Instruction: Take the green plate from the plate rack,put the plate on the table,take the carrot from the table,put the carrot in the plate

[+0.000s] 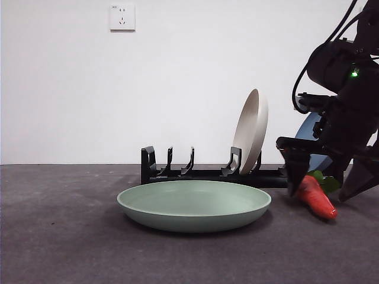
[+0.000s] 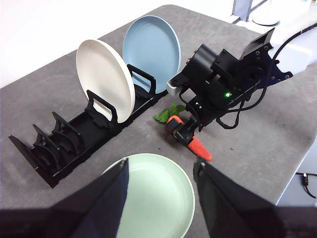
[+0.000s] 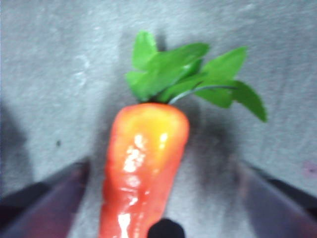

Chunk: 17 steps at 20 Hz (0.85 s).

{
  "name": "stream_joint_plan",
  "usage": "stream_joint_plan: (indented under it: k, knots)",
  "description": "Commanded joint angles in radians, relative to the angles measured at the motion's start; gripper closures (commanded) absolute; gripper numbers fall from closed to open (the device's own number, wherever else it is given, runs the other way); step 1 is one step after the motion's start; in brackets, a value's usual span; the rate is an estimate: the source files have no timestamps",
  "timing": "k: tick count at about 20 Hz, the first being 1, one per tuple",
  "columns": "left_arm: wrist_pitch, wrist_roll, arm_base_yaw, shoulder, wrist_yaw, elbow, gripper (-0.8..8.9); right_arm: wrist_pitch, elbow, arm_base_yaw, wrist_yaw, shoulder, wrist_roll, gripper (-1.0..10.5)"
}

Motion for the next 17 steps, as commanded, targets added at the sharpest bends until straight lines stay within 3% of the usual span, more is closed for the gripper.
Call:
stream_joint_plan:
  k: [1, 5, 7, 11, 17]
  knots:
    - [0.002, -0.008, -0.001, 0.000, 0.001, -0.003, 5.89, 0.004, 0.003, 0.003, 0.002, 0.016, 0.013, 5.8]
    - [0.002, -0.011, -0.001, 0.000, 0.001, -0.003, 5.89, 0.004, 0.003, 0.003, 0.002, 0.018, 0.023, 5.8]
    - [0.002, -0.011, -0.001, 0.000, 0.001, -0.003, 5.89, 0.004, 0.003, 0.003, 0.002, 0.019, 0.023, 6.7]
    - [0.003, -0.011, -0.001, 0.000, 0.001, -0.003, 5.89, 0.003, 0.003, 0.003, -0.002, 0.021, 0.023, 7.0]
    - [0.002, -0.011, -0.001, 0.000, 0.001, -0.003, 5.89, -0.004, 0.003, 0.002, -0.002, 0.024, 0.023, 9.4]
